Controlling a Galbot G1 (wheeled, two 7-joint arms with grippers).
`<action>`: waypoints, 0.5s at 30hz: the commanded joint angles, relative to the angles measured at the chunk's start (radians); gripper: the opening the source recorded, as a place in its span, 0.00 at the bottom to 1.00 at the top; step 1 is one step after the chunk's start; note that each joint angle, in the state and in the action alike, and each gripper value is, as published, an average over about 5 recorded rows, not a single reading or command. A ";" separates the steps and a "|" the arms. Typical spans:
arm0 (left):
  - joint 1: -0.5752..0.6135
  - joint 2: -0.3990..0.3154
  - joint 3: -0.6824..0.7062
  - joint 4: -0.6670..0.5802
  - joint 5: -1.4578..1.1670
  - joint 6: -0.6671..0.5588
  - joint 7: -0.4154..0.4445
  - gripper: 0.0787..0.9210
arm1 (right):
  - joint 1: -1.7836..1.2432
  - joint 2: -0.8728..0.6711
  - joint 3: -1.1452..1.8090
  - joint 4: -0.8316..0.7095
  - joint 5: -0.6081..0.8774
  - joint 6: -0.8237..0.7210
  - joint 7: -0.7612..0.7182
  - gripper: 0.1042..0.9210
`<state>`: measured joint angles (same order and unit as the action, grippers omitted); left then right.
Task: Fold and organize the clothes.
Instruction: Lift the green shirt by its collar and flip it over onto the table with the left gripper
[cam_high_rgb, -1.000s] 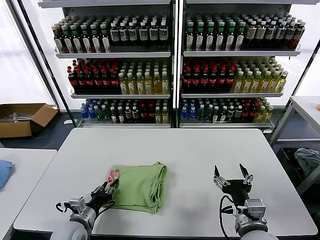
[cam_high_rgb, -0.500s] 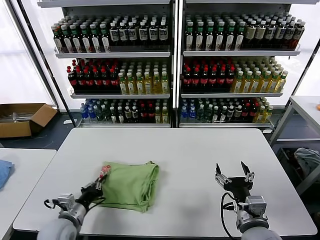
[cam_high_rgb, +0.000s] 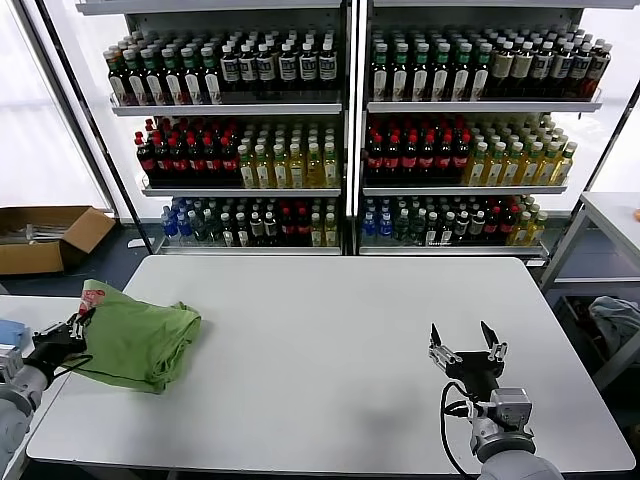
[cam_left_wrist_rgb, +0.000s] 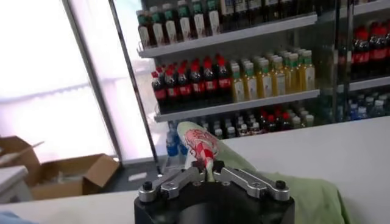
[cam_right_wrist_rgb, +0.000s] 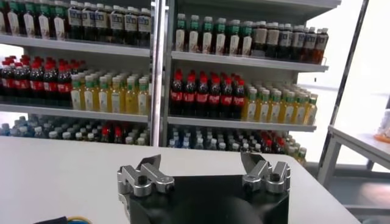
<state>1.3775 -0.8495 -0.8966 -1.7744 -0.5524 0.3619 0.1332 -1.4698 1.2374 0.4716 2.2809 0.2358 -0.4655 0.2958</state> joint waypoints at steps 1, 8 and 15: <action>-0.006 -0.052 0.113 -0.103 0.046 0.003 -0.015 0.04 | -0.046 -0.002 0.023 0.008 0.000 0.011 0.000 0.88; -0.057 -0.270 0.438 -0.470 0.017 0.111 -0.153 0.04 | -0.079 0.014 0.041 0.005 -0.023 0.012 0.004 0.88; -0.021 -0.454 0.795 -0.429 0.354 0.117 -0.135 0.04 | -0.112 0.054 0.030 0.018 -0.074 0.011 0.005 0.88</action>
<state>1.3516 -1.0306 -0.5909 -2.0561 -0.4951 0.4253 0.0462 -1.5449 1.2627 0.4978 2.2925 0.1996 -0.4565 0.2998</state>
